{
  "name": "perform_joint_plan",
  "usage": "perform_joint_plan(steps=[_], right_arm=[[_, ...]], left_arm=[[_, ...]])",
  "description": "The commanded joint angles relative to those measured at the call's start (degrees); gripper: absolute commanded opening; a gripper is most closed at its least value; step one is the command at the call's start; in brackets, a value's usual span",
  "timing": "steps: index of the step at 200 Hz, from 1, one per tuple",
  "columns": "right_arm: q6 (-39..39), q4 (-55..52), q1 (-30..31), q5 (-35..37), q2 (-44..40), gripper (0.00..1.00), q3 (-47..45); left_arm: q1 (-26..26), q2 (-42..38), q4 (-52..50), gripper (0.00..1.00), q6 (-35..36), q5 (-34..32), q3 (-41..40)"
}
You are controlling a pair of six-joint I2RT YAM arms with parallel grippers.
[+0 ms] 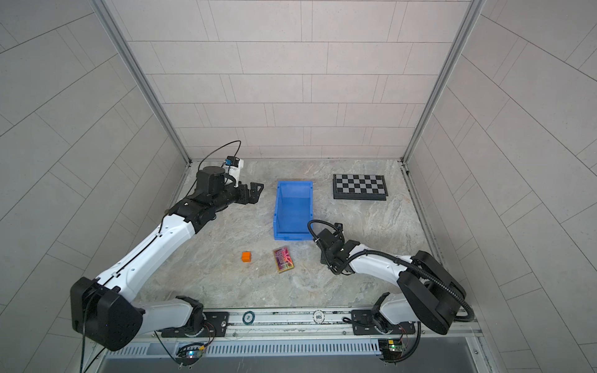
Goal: Put the screwdriver in the bin
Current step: Move the screwdriver to the center of the table.
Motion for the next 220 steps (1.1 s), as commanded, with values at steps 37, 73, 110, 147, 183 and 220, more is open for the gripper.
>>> perform_joint_plan(steps=[37, 73, 110, 147, 183, 220], right_arm=[[-1.43, -4.56, 0.25, 4.34, -1.10, 0.35, 1.63], [-2.12, -6.63, 0.16, 5.14, 0.37, 0.36, 1.69], [-2.40, -6.80, 0.16, 4.48, 1.07, 0.36, 3.64], [-3.38, -7.77, 0.17, 4.50, 0.78, 0.41, 4.27], [-4.50, -9.25, 0.25, 2.74, 0.77, 0.44, 4.93], [-5.59, -10.36, 0.25, 1.55, 0.86, 0.47, 5.52]], left_arm=[[-0.03, 0.09, 0.18, 1.00, 0.85, -0.26, -0.16], [-0.03, -0.52, 0.09, 0.99, 0.98, -0.28, -0.15], [-0.03, -0.72, -0.04, 1.00, 1.11, -0.41, -0.11], [-0.03, -0.88, 0.02, 1.00, 1.16, -0.67, -0.23], [-0.03, -0.77, -0.17, 1.00, 1.22, -0.41, -0.16], [-0.04, -0.54, -0.38, 1.00, 1.51, -1.03, -0.24]])
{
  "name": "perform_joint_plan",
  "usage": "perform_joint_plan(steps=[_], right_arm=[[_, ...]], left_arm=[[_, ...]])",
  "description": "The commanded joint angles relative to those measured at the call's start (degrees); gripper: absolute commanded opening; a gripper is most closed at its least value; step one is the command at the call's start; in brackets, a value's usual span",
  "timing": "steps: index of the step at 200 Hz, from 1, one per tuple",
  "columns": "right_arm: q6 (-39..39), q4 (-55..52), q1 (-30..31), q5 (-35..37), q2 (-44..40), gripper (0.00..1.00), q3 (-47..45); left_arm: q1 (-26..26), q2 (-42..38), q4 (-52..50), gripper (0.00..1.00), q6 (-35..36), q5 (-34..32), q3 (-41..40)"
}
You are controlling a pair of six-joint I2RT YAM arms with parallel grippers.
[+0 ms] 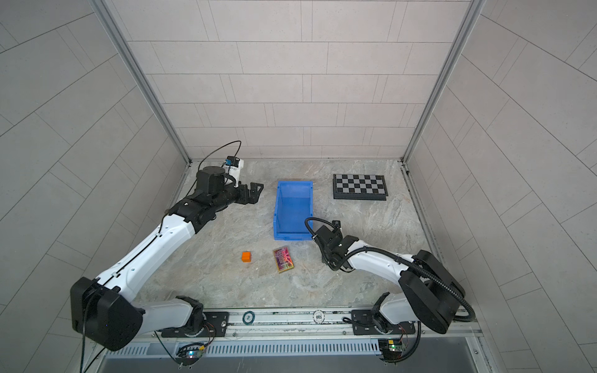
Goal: Put the screwdriver in the bin
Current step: Move the screwdriver to the center of the table, then pick up the screwdriver from the center of the table.
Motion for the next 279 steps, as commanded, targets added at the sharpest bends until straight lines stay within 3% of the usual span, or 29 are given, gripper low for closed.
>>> perform_joint_plan(steps=[1, 122, 191, 224, 279], right_arm=[[-0.35, -2.61, 0.25, -0.27, 0.16, 0.47, 0.99], [0.72, -0.23, 0.23, -2.42, 2.09, 0.46, -2.15], [0.77, 0.15, 0.25, -1.97, 1.88, 0.33, -2.19], [1.07, -0.67, 0.25, -0.51, 0.00, 0.23, -2.17], [-1.25, -6.75, 0.25, 3.97, -3.85, 0.19, 2.64]], left_arm=[[-0.03, -0.51, -0.30, 1.00, 0.83, -0.57, -0.24], [-0.03, -0.24, -0.72, 1.00, 1.36, -0.61, -0.07], [-0.03, -0.15, -0.72, 1.00, 1.45, -0.70, -0.06], [-0.03, -0.28, -0.81, 0.99, 1.45, -0.70, -0.03], [-0.03, -0.57, -1.23, 0.99, 1.55, -0.69, 0.22]])
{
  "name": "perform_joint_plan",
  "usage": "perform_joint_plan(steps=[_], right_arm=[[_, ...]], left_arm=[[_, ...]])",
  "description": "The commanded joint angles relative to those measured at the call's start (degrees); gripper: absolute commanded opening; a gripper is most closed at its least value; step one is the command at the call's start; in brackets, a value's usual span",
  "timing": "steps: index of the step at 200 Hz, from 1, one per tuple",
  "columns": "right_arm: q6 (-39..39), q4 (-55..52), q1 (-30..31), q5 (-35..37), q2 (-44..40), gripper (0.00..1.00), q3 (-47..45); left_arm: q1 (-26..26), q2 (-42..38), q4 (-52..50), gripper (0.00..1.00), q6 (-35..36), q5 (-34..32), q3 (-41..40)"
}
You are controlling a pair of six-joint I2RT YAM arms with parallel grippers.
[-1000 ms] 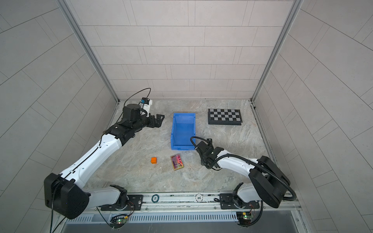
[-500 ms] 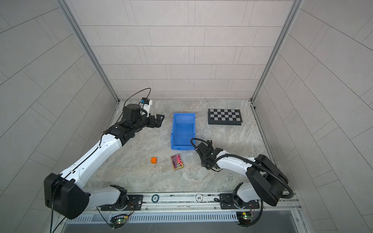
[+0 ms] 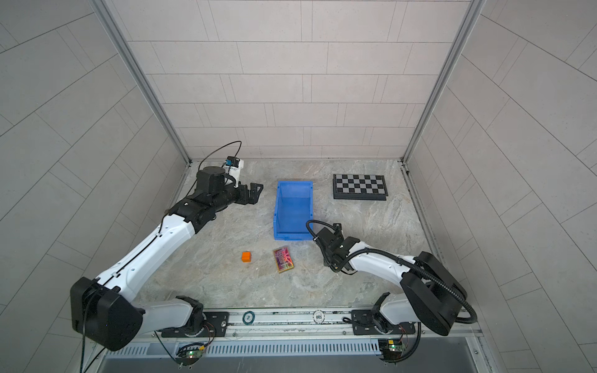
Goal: Put the screwdriver in the bin
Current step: Pick up the screwdriver from the center of the table.
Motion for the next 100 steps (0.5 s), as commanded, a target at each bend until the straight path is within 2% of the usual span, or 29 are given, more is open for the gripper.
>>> perform_joint_plan(steps=[1, 48, 100], right_arm=[[-0.74, -4.39, 0.25, 4.56, -2.49, 0.19, 3.53], [-5.51, -8.76, 0.23, 8.35, -5.67, 0.19, 11.57], [-12.18, -3.92, 0.25, 8.53, -5.78, 0.19, 20.84]], left_arm=[[-0.03, -0.58, -0.84, 0.99, 1.15, -0.43, 0.21], [-0.03, -1.19, -0.95, 1.00, 1.36, -0.31, 0.23], [-0.03, -3.14, -0.42, 0.99, 1.78, -2.84, -0.49]])
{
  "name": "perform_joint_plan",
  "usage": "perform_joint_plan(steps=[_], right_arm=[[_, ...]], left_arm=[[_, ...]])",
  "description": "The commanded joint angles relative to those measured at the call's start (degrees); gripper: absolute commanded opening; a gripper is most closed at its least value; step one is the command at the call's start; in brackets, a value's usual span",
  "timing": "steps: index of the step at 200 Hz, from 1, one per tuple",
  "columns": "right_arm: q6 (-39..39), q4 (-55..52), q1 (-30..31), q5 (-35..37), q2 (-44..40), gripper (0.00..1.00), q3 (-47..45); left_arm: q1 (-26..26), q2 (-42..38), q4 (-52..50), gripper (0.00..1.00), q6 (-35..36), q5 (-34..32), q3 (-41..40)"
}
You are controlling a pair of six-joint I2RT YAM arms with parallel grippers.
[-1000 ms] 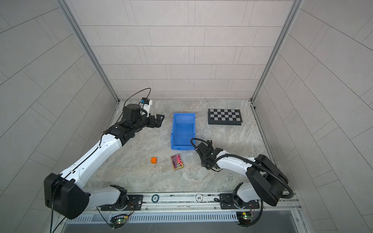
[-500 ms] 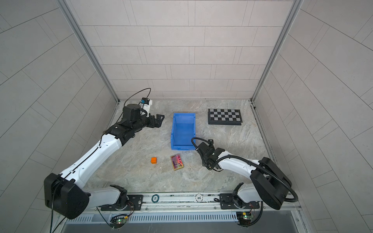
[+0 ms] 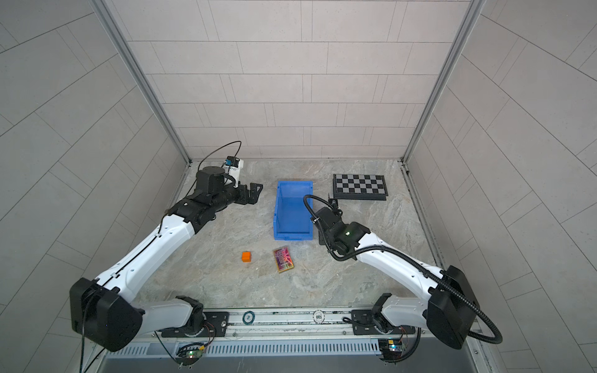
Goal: Put the screwdriver in the bin
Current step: Pick up the screwdriver from the center of the table, then place the screwdriver into the bin.
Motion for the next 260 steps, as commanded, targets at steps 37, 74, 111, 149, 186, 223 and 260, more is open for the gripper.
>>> perform_joint_plan(steps=[37, 74, 111, 149, 186, 223, 260], right_arm=[[-8.16, 2.92, 0.49, 0.72, 7.12, 0.19, 14.29], [-10.44, 5.44, 1.01, -2.62, 15.09, 0.20, 22.52], [-10.40, 6.98, 1.37, -5.26, 22.18, 0.19, 26.83], [-9.87, 7.49, 1.55, -6.95, 28.37, 0.19, 29.13], [-9.19, 6.51, 1.55, -6.84, 32.10, 0.19, 30.18], [-9.01, 5.76, 1.55, -8.01, 34.27, 0.19, 29.91], [-8.14, 5.10, 1.55, -9.72, 36.47, 0.20, 30.18]], left_arm=[[0.16, -4.90, 0.15, 0.99, 2.07, -6.40, -1.49], [2.60, -5.69, 1.23, 1.00, 1.04, -6.62, -2.26], [5.78, -6.08, 2.17, 0.99, -0.39, -5.26, -2.69], [7.12, -5.19, 1.15, 0.99, -0.13, -4.34, -1.81], [7.44, -5.31, 1.32, 1.00, -0.28, -4.11, -1.91], [7.44, -4.97, 1.07, 1.00, -0.22, -3.85, -1.66], [7.44, -4.97, 1.05, 1.00, -0.13, -3.93, -1.74]])
